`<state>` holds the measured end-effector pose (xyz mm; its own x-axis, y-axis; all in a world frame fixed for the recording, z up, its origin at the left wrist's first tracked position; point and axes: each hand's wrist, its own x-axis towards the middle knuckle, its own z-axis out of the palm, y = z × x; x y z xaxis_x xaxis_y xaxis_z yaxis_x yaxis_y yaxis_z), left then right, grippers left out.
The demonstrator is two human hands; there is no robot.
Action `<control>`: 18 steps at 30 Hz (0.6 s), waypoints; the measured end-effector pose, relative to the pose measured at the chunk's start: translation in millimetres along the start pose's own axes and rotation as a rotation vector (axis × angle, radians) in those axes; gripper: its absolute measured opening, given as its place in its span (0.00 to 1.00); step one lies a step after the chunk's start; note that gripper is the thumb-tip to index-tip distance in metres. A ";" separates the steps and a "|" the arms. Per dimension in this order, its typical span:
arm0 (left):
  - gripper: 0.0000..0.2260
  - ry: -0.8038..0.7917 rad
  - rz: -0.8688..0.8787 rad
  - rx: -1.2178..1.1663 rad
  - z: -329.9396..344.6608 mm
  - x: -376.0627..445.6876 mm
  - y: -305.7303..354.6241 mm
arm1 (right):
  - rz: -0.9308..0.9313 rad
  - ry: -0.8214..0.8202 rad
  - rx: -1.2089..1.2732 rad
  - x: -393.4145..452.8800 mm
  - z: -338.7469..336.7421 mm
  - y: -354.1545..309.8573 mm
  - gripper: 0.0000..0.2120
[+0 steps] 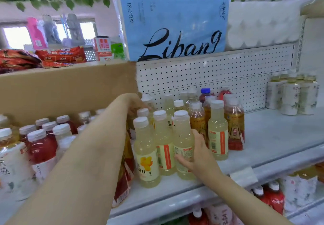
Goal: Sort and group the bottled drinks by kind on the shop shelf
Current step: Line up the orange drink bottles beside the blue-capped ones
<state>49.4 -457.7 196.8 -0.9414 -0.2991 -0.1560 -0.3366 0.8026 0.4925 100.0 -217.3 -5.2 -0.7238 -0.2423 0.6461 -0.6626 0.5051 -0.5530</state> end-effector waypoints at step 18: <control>0.12 0.290 0.216 -0.383 -68.5 -25.0 24.6 | -0.210 0.138 -0.214 143.5 -83.9 -36.9 0.41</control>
<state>66.2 -465.8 271.4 -0.9252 -0.3218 0.2009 -0.0517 0.6317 0.7734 36.8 -201.1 152.0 -0.5333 -0.2523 0.8074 -0.7284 0.6223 -0.2867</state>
